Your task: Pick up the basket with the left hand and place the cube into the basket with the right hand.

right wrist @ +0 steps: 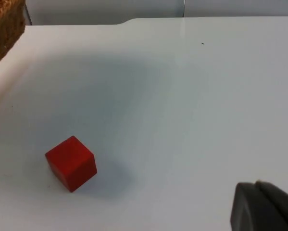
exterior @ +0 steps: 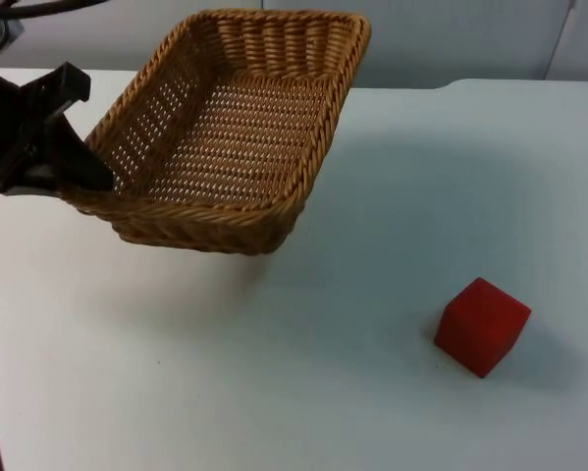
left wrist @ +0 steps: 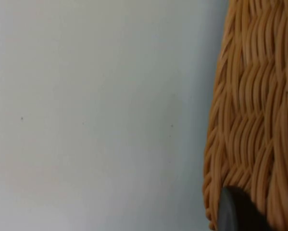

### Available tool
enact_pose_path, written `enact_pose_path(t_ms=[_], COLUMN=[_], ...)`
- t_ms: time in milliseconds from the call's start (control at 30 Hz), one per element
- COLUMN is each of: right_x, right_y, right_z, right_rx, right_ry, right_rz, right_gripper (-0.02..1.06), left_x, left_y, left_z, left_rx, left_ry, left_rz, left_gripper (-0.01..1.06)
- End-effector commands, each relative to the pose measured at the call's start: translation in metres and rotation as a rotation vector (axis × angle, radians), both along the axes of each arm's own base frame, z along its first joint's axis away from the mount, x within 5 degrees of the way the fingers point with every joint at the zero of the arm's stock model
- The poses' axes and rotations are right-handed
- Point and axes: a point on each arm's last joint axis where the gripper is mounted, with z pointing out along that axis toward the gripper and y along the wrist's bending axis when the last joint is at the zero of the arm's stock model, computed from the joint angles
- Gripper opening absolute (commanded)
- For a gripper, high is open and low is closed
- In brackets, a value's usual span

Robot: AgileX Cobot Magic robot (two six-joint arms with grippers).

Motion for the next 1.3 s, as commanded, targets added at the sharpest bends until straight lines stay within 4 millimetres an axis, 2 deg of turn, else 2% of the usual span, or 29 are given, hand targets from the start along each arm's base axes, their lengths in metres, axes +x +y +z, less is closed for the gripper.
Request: enact_pose_path(t_ms=[0, 1267], right_x=[0.0002, 0.0002], right_y=[0.0001, 0.0001], right_z=[-0.0007, -0.0007], right_rx=[0.000, 0.000], right_ry=[-0.004, -0.004], right_rz=[0.002, 0.002], right_gripper=[0.00, 0.00], left_x=[0.0002, -0.0013], left_y=[-0.0002, 0.0005], left_z=[0.0074, 0.0061], left_rx=[-0.003, 0.013], left_ry=[-0.008, 0.005], left_rz=[-0.002, -0.014], left_gripper=[0.00, 0.00])
